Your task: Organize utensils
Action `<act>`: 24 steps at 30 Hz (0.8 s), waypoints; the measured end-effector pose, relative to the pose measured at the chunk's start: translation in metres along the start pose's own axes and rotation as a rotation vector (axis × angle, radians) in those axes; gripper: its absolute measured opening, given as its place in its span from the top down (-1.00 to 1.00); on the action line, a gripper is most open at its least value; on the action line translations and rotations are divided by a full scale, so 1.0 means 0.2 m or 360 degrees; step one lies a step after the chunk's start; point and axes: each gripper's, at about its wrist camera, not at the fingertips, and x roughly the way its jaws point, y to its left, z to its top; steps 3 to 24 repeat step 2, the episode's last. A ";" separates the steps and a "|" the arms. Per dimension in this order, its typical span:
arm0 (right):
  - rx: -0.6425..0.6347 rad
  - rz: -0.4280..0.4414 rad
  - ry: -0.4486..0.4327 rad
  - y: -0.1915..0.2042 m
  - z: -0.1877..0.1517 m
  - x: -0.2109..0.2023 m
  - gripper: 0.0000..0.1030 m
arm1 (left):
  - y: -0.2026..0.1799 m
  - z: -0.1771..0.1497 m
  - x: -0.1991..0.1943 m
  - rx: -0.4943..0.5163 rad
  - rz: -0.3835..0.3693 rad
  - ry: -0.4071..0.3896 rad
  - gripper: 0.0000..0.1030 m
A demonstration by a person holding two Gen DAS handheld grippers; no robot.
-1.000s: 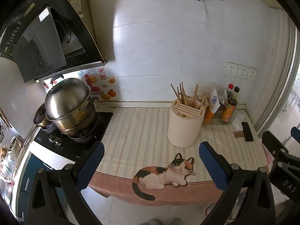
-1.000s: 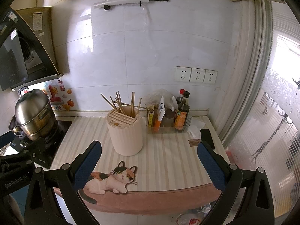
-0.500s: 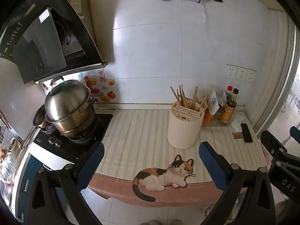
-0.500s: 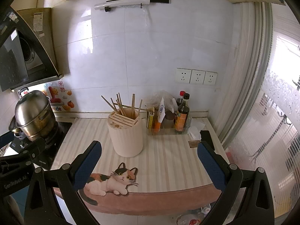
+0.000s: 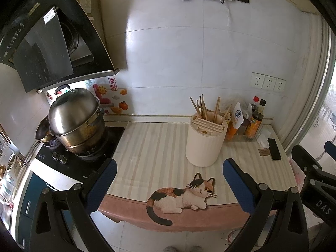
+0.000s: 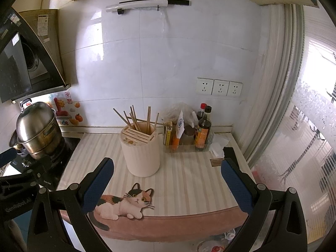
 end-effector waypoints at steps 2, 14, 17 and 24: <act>0.0000 0.0000 0.0001 0.00 0.00 0.00 -1.00 | -0.01 0.00 0.00 0.0000 -0.0001 -0.0002 -1.00; 0.0000 0.0000 0.0001 0.00 0.00 0.00 -1.00 | -0.01 0.00 0.00 0.0000 -0.0001 -0.0002 -1.00; 0.0000 0.0000 0.0001 0.00 0.00 0.00 -1.00 | -0.01 0.00 0.00 0.0000 -0.0001 -0.0002 -1.00; 0.0000 0.0000 0.0001 0.00 0.00 0.00 -1.00 | -0.01 0.00 0.00 0.0000 -0.0001 -0.0002 -1.00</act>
